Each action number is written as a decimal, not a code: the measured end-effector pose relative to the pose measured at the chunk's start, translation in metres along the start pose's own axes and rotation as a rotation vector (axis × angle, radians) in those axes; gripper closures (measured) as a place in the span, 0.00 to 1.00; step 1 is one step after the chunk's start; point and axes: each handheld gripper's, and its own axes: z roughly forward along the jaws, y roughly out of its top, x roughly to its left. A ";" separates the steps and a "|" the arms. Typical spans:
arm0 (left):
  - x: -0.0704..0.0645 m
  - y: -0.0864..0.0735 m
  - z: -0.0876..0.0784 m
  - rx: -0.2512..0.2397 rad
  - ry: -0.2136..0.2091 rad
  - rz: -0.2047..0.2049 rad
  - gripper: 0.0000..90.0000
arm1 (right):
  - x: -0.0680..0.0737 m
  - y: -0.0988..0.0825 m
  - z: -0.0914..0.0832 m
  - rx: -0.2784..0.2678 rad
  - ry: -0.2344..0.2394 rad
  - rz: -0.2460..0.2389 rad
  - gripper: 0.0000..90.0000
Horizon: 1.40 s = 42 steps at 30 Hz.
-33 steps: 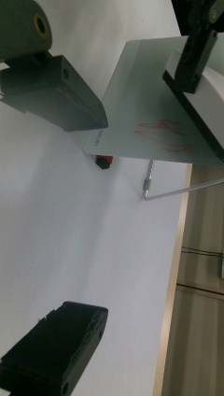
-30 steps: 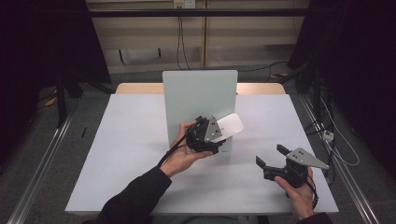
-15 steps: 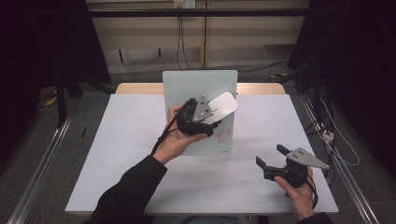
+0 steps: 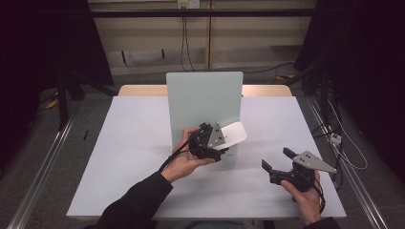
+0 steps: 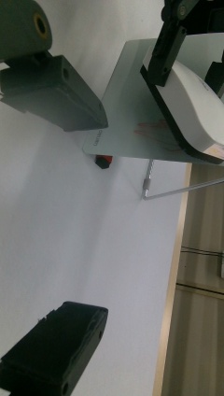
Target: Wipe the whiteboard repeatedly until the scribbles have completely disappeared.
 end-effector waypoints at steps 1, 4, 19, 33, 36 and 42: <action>0.004 0.003 -0.003 -0.010 0.009 -0.004 0.34 | 0.000 0.000 0.000 0.001 -0.002 0.000 0.09; 0.010 0.006 -0.008 -0.018 0.022 -0.007 0.34 | 0.000 0.000 0.000 0.000 -0.003 -0.001 0.09; -0.008 -0.014 0.002 0.045 -0.016 0.029 0.34 | 0.000 0.000 0.000 -0.001 -0.001 0.002 0.09; 0.015 0.007 -0.012 -0.006 0.009 -0.016 0.34 | 0.000 0.001 0.000 0.000 0.002 0.006 0.09; 0.018 0.010 -0.013 -0.017 0.010 -0.040 0.34 | -0.001 0.000 0.000 -0.003 0.000 0.000 0.09; -0.003 0.001 0.004 0.050 -0.020 0.031 0.34 | 0.000 0.000 0.000 -0.001 0.000 0.001 0.09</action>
